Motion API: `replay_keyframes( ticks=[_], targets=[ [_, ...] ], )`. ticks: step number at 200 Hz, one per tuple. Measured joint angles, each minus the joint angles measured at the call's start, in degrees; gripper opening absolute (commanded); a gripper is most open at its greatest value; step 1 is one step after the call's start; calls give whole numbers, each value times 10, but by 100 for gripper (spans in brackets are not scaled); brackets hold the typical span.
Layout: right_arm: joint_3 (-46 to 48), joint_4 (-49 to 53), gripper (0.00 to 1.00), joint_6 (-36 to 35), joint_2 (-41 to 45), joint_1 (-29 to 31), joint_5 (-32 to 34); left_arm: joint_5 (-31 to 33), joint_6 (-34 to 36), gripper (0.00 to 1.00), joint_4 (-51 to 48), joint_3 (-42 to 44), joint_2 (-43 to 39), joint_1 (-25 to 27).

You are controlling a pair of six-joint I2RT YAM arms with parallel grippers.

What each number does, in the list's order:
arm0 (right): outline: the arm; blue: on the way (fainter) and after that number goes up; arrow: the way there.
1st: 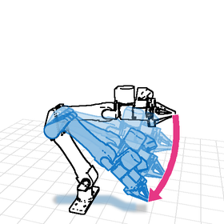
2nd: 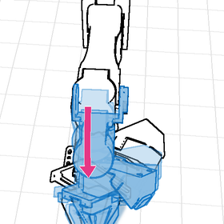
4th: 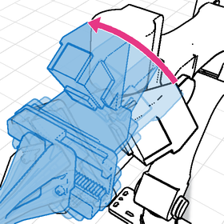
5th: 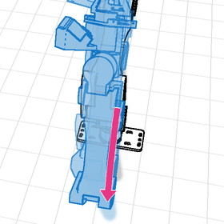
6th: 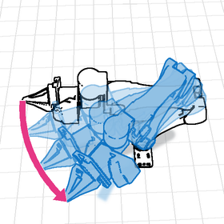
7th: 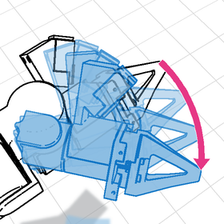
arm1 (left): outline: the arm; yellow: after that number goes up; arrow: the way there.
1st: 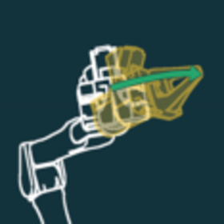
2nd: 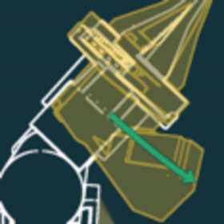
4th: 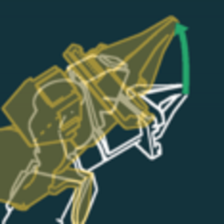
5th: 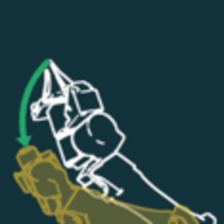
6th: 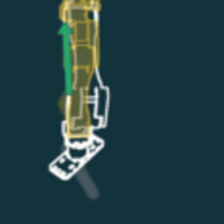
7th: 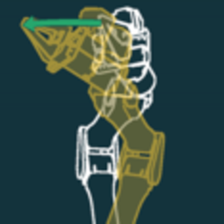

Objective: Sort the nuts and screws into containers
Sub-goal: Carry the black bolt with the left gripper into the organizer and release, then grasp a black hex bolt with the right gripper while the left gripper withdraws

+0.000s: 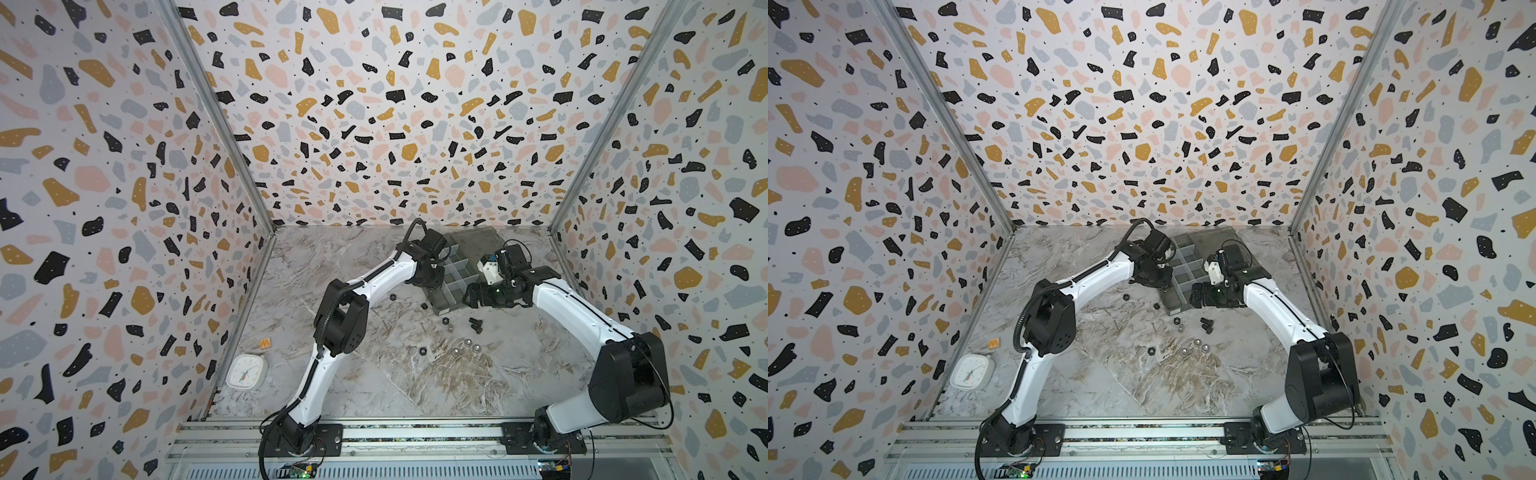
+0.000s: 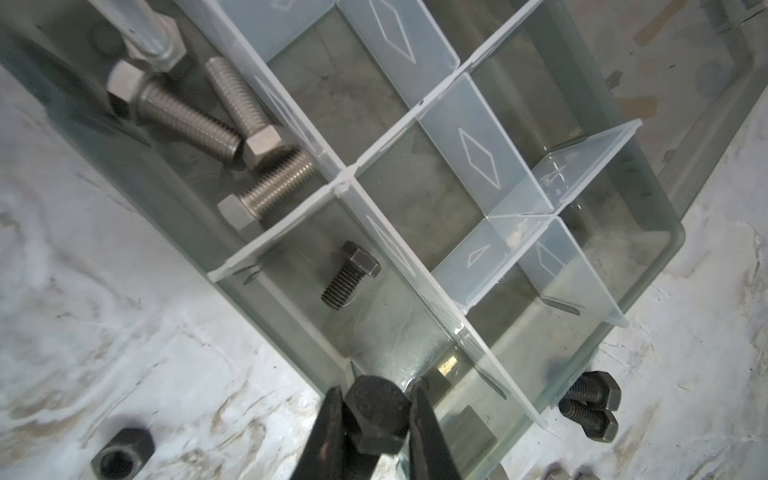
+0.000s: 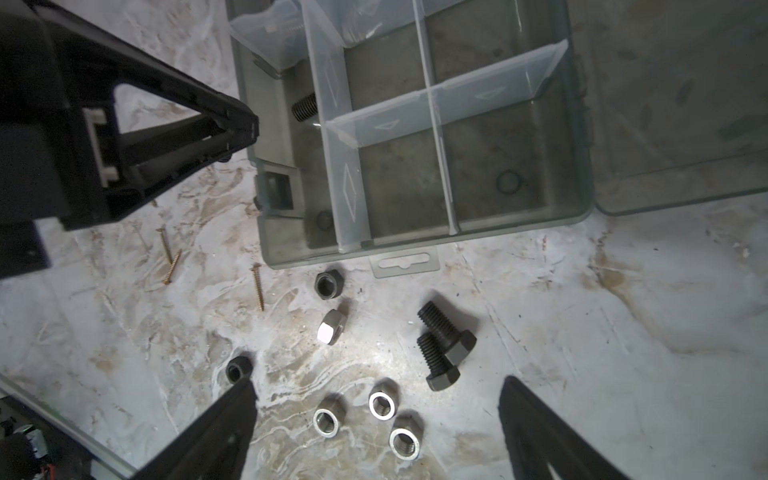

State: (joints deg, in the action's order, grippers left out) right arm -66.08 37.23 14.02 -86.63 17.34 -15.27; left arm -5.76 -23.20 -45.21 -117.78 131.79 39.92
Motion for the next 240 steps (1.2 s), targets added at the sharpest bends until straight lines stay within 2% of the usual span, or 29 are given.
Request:
replay_keyframes(
  ticks=[18, 33, 79, 94, 111, 143, 180, 195, 219, 240],
  targets=[
    [0, 0, 88, 0, -8, -1, 5, -9, 3, 6, -6, -1, 10, 0],
    [0, 0, 88, 0, -8, -1, 6, -14, 7, 25, -11, -5, 12, 0],
    [3, 2, 87, 1, -7, -2, 7, -18, 20, 51, -22, -25, 19, 0],
    [18, 0, 84, 3, 0, -2, 7, -18, 22, 52, -20, -24, 19, 0],
    [41, 1, 75, 9, 8, -2, 6, -16, 24, 52, -18, -17, 15, 0],
    [68, 1, 73, 16, 15, -2, 5, -8, 31, 57, -18, -11, 2, 0],
    [95, -9, 69, 26, 16, -1, 5, 18, 33, 76, -2, 79, -101, 0],
    [110, -13, 68, 31, 16, -1, 3, 33, 36, 86, 16, 128, -160, 0],
    [126, -23, 64, 38, 14, 2, 2, 51, 41, 94, 49, 213, -257, -7],
    [132, -34, 62, 42, 6, 6, 3, 54, 44, 97, 72, 279, -321, -17]
  ],
)
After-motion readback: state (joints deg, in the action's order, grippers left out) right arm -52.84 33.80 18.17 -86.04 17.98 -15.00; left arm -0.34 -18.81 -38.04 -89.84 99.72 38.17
